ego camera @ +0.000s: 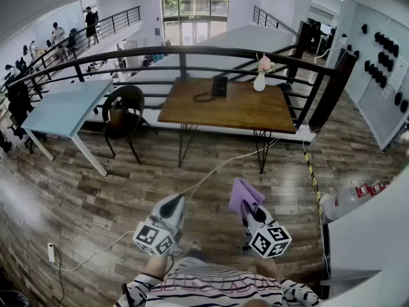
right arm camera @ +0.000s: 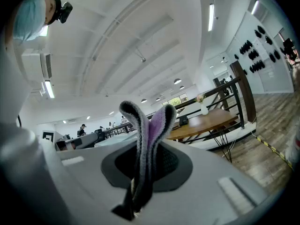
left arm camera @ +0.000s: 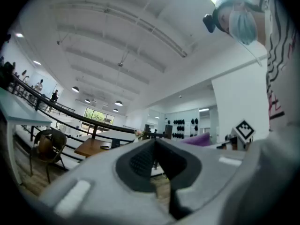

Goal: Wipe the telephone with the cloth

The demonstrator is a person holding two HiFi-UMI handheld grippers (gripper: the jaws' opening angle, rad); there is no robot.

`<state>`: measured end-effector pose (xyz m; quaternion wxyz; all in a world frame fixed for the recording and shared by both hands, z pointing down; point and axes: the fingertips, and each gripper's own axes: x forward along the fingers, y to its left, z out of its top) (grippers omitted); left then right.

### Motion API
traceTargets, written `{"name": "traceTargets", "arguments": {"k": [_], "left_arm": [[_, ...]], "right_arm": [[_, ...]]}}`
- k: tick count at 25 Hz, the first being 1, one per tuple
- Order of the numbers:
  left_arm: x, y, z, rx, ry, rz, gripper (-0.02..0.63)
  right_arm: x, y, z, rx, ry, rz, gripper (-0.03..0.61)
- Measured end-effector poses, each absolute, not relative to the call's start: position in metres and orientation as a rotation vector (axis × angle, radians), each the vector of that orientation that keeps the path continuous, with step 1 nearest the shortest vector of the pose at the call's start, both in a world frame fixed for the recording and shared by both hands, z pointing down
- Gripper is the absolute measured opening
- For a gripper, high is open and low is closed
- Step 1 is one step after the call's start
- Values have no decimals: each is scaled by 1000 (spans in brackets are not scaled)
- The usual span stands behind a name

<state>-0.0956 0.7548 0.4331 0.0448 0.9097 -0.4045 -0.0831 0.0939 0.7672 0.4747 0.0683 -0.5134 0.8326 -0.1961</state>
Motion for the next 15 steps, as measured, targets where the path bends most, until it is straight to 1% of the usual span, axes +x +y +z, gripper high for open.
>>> {"name": "traceTargets", "arguments": {"k": [7,15], "left_arm": [[-79,720,444,2773,-1189,-254,3],[-69,636,452,2792,-1084,-259,3]], "right_arm": [[102,738,478,-1540,2489,-606,35],[99,665,485,-1585,2468,-632,35]]}}
